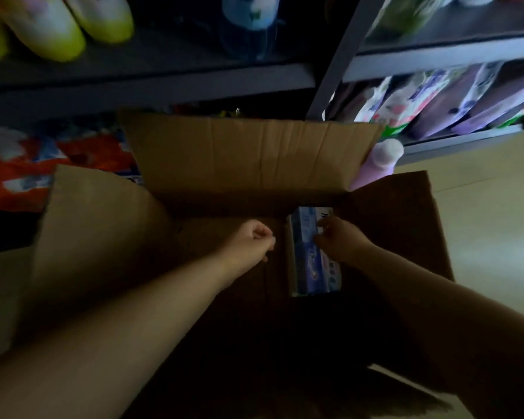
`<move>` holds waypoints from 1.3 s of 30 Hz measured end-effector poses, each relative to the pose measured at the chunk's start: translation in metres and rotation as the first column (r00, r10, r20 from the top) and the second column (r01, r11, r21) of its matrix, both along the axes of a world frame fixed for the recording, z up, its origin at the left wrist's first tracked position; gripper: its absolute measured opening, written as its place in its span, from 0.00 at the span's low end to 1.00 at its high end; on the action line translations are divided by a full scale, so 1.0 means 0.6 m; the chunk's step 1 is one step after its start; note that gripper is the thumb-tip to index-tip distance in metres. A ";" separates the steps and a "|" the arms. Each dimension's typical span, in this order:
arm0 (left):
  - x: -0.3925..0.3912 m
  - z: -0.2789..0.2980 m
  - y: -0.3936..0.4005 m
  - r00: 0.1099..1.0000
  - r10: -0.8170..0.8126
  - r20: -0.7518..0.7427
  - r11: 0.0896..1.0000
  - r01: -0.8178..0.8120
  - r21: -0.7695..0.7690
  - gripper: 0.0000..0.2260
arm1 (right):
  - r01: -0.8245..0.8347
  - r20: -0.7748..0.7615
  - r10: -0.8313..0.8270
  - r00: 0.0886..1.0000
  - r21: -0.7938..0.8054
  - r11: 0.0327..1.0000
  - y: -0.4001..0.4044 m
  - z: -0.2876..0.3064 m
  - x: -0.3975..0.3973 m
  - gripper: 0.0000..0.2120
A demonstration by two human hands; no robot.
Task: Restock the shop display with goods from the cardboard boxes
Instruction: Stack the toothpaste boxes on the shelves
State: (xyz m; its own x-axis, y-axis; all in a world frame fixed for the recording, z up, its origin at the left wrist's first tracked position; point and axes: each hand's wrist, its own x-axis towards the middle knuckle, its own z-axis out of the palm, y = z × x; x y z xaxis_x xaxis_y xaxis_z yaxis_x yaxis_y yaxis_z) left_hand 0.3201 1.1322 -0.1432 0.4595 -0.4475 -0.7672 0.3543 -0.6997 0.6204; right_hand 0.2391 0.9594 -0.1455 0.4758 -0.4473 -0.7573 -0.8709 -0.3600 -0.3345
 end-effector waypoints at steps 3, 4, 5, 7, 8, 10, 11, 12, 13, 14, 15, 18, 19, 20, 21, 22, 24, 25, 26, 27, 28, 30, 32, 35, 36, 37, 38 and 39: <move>-0.011 -0.116 -0.039 0.999 -0.020 -0.028 1.000 0.020 0.004 0.05 | 0.019 0.069 -0.015 0.997 -0.052 0.998 0.001 -0.085 -0.021 0.20; -0.019 -0.149 -0.049 1.000 -0.014 -0.026 1.000 0.014 0.004 0.06 | 0.010 0.092 -0.002 0.996 -0.082 0.997 0.004 -0.106 -0.032 0.18; -0.026 -0.184 -0.059 1.000 -0.009 -0.022 1.000 0.009 -0.001 0.08 | 0.002 0.112 0.011 0.994 -0.111 0.994 0.007 -0.125 -0.043 0.18; -0.042 -0.240 -0.075 0.999 -0.024 -0.045 1.000 0.024 -0.003 0.10 | 0.023 0.148 0.001 0.989 -0.163 0.986 0.012 -0.148 -0.065 0.18; -0.050 -0.258 -0.081 0.997 -0.020 -0.075 1.000 0.018 -0.020 0.12 | 0.049 0.159 -0.020 0.987 -0.182 0.982 0.013 -0.158 -0.076 0.19; -0.067 -0.280 -0.091 0.984 0.007 -0.176 0.996 -0.022 -0.085 0.19 | 0.111 0.201 -0.070 0.977 -0.196 0.974 0.011 -0.168 -0.097 0.20; -0.077 -0.291 -0.096 0.975 0.018 -0.223 0.992 -0.045 -0.115 0.23 | 0.153 0.238 -0.107 0.965 -0.188 0.970 0.010 -0.173 -0.106 0.21; -0.087 -0.296 -0.100 0.962 0.034 -0.271 0.987 -0.074 -0.141 0.26 | 0.200 0.273 -0.148 0.951 -0.172 0.965 0.009 -0.176 -0.113 0.20; -0.097 -0.302 -0.103 0.949 0.045 -0.314 0.980 -0.102 -0.171 0.28 | 0.242 0.305 -0.187 0.934 -0.154 0.958 0.009 -0.176 -0.117 0.19; -0.107 -0.303 -0.107 0.945 0.054 -0.322 0.971 -0.124 -0.202 0.28 | 0.281 0.332 -0.225 0.916 -0.131 0.951 0.009 -0.176 -0.118 0.18; -0.117 -0.308 -0.110 0.952 0.060 -0.299 0.968 -0.129 -0.216 0.30 | 0.318 0.352 -0.264 0.898 -0.102 0.943 0.010 -0.174 -0.118 0.17; -0.143 -0.319 -0.112 0.992 -0.027 -0.119 0.976 0.000 -0.220 0.36 | 0.369 0.405 -0.309 0.860 -0.077 0.926 0.008 -0.170 -0.106 0.15; -0.150 -0.317 -0.111 0.997 -0.046 -0.063 0.978 0.032 -0.206 0.34 | 0.379 0.427 -0.311 0.849 -0.082 0.922 0.006 -0.168 -0.101 0.14; -0.156 -0.316 -0.110 0.999 -0.041 -0.035 0.979 0.033 -0.201 0.32 | 0.385 0.447 -0.310 0.839 -0.086 0.919 0.005 -0.165 -0.097 0.14; -0.161 -0.318 -0.110 0.999 -0.027 -0.028 0.978 0.020 -0.208 0.30 | 0.384 0.464 -0.304 0.832 -0.087 0.919 0.004 -0.163 -0.094 0.13; -0.164 -0.316 -0.110 0.999 -0.008 -0.049 0.976 -0.003 -0.217 0.29 | 0.379 0.478 -0.295 0.827 -0.087 0.921 0.004 -0.160 -0.092 0.13; -0.166 -0.312 -0.110 0.996 0.032 -0.087 0.970 -0.052 -0.238 0.29 | 0.377 0.498 -0.295 0.816 -0.071 0.923 0.004 -0.157 -0.093 0.13; -0.166 -0.313 -0.108 0.993 0.045 -0.106 0.970 -0.069 -0.234 0.30 | 0.380 0.502 -0.301 0.811 -0.060 0.923 0.004 -0.157 -0.095 0.13; -0.166 -0.313 -0.107 0.990 0.053 -0.129 0.971 -0.082 -0.227 0.31 | 0.385 0.507 -0.308 0.805 -0.051 0.922 0.004 -0.158 -0.097 0.14; -0.166 -0.315 -0.106 0.986 0.066 -0.153 0.967 -0.101 -0.235 0.32 | 0.390 0.512 -0.316 0.799 -0.041 0.920 0.004 -0.159 -0.099 0.14; -0.168 -0.313 -0.106 0.979 0.079 -0.186 0.961 -0.124 -0.245 0.32 | 0.402 0.515 -0.333 0.790 -0.024 0.915 0.003 -0.159 -0.101 0.14; -0.174 -0.313 -0.111 0.967 0.123 -0.222 0.942 -0.184 -0.279 0.31 | 0.436 0.526 -0.376 0.762 0.012 0.900 0.002 -0.159 -0.103 0.13; -0.180 -0.310 -0.118 0.957 0.156 -0.246 0.922 -0.230 -0.310 0.31 | 0.453 0.533 -0.390 0.751 0.013 0.891 0.001 -0.160 -0.102 0.13; -0.189 -0.308 -0.125 0.948 0.193 -0.252 0.901 -0.273 -0.338 0.37 | 0.460 0.532 -0.398 0.748 0.019 0.888 0.000 -0.164 -0.104 0.12; -0.188 -0.306 -0.126 0.947 0.209 -0.244 0.900 -0.284 -0.332 0.38 | 0.456 0.524 -0.400 0.752 0.024 0.890 0.001 -0.165 -0.105 0.11; -0.185 -0.307 -0.127 0.943 0.227 -0.243 0.900 -0.299 -0.317 0.39 | 0.450 0.515 -0.400 0.758 0.031 0.892 0.002 -0.165 -0.106 0.11; -0.181 -0.309 -0.127 0.933 0.249 -0.258 0.901 -0.321 -0.291 0.38 | 0.445 0.510 -0.400 0.762 0.038 0.895 0.003 -0.163 -0.107 0.12; -0.176 -0.311 -0.127 0.918 0.275 -0.285 0.897 -0.352 -0.268 0.35 | 0.441 0.505 -0.400 0.764 0.044 0.897 0.003 -0.163 -0.108 0.12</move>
